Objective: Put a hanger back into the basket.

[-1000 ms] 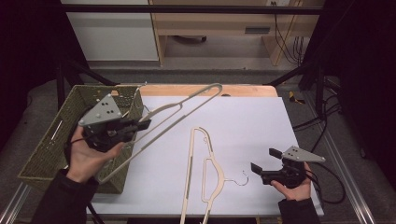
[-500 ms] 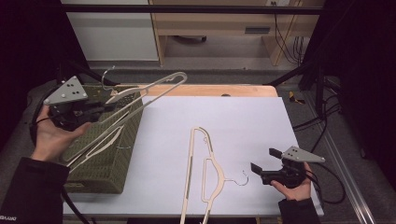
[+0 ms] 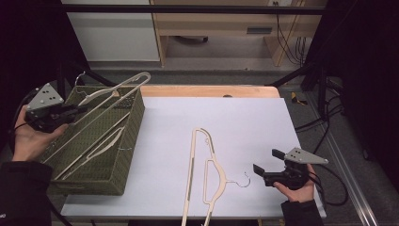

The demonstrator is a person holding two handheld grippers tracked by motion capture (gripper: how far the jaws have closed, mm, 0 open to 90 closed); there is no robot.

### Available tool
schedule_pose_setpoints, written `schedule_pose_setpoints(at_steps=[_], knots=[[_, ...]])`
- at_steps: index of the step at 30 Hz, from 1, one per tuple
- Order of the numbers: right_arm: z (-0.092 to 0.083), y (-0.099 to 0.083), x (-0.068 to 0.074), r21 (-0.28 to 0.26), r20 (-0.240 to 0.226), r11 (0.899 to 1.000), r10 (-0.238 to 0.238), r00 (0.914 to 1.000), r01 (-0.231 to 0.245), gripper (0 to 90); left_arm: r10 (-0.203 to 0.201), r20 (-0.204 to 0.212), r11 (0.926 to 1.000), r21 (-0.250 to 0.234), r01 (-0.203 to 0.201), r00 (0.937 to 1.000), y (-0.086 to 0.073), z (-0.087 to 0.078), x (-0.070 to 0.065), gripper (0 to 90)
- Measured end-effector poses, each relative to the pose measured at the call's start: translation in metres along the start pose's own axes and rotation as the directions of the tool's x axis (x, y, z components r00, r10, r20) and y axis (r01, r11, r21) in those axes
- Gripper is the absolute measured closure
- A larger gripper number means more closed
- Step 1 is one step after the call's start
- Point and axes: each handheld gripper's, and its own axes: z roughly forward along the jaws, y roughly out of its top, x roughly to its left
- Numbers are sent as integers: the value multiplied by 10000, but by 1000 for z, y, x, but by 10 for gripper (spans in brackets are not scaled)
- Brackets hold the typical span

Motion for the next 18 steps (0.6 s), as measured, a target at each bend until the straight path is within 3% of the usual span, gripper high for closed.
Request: schedule_pose_setpoints(at_steps=[9,18], knots=[[0,0,0,29,-4,10000,-81,10000,81,61,117,-516,9969,789,-76,9986,-31,4,7,855],[2,-1,1,69,11,10000,-67,10000,67,61,160,-682,9891,1470,-58,9975,-66,25,-9,855]])
